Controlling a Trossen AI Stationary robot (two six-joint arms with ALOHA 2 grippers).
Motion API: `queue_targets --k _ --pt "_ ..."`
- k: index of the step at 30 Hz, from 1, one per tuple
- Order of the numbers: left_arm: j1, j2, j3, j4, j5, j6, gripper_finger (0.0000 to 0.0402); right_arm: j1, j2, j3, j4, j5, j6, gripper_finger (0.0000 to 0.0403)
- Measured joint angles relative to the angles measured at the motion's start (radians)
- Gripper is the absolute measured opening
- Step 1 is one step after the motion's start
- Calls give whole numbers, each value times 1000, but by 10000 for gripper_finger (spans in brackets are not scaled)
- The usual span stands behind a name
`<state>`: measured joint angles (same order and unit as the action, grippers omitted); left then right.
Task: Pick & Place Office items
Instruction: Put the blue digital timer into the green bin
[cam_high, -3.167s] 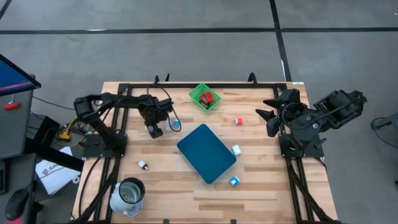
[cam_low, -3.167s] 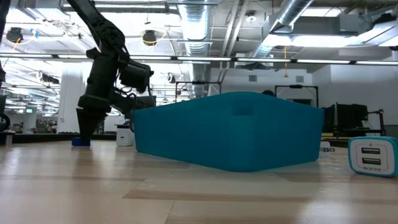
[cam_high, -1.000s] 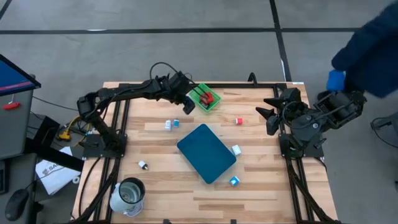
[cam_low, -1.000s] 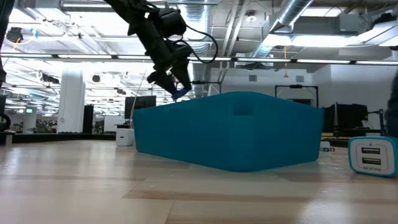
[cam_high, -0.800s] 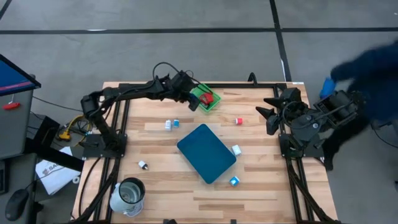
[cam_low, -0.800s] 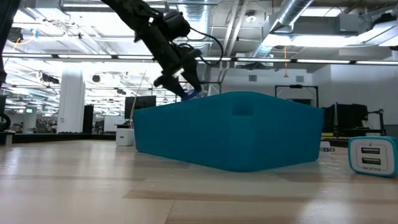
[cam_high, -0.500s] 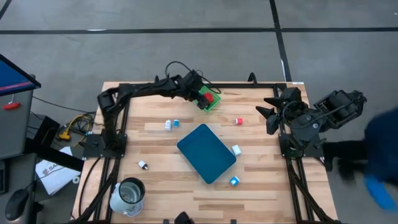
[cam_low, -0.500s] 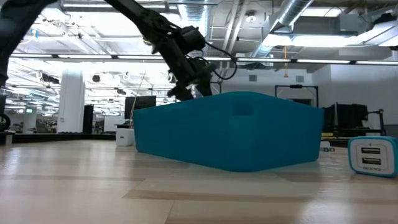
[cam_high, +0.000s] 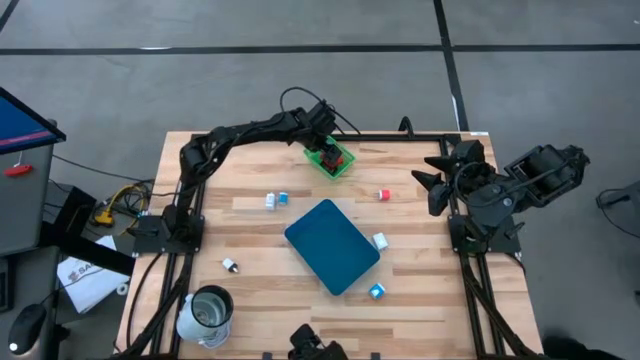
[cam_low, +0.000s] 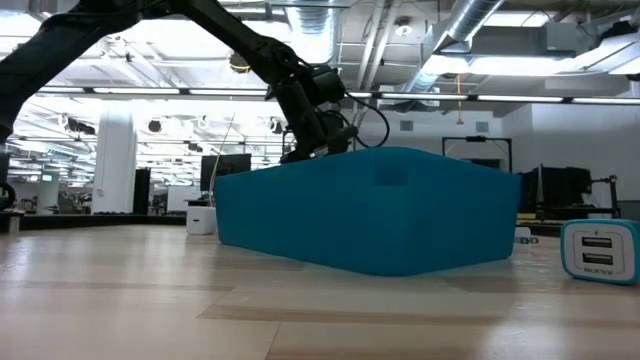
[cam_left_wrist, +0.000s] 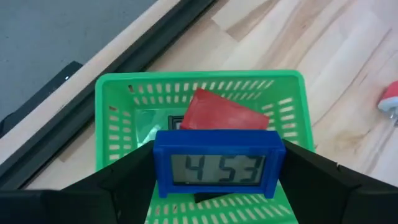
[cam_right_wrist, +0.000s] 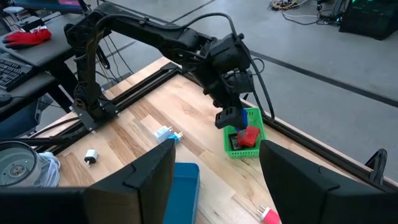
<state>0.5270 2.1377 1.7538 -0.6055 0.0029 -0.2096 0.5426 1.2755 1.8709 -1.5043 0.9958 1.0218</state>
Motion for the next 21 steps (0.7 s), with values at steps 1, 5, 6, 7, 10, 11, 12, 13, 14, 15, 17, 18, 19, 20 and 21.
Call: queue_targets --k 1,5,6,7,10,11,12,13,14,15,17,18,19,20,21 --pt "-1 1 0 -5 0 5 289 0 0 0 0 0 0 225" --pt "-4 1 0 -4 2 14 289 0 0 0 0 0 0 225" --pt "-4 1 0 -5 2 14 289 0 0 0 1 0 0 225" --pt "-4 1 0 -6 3 14 289 0 0 0 0 0 0 225" --pt "-4 0 -7 3 2 14 289 0 0 0 0 0 0 225" --pt "-5 0 -13 11 2 13 289 0 0 0 0 0 0 225" --pt "-5 0 -18 9 2 12 289 0 0 0 0 0 0 225" --pt "-5 0 -23 6 2 12 289 0 0 0 0 0 0 225" --pt "-5 0 -27 9 2 11 289 0 0 0 0 0 0 225" --pt "-5 0 -31 15 2 11 289 0 0 0 0 0 0 225" --pt "-5 0 -34 14 2 11 289 0 0 0 0 0 0 225" --pt "-5 0 -35 13 2 11 289 0 0 0 0 0 0 225" --pt "-5 0 -35 18 2 11 289 0 0 0 0 0 0 225" --pt "-5 0 -35 29 5 11 289 0 0 0 0 0 0 225" --pt "-5 0 -35 36 13 11 289 0 0 0 0 0 0 225"
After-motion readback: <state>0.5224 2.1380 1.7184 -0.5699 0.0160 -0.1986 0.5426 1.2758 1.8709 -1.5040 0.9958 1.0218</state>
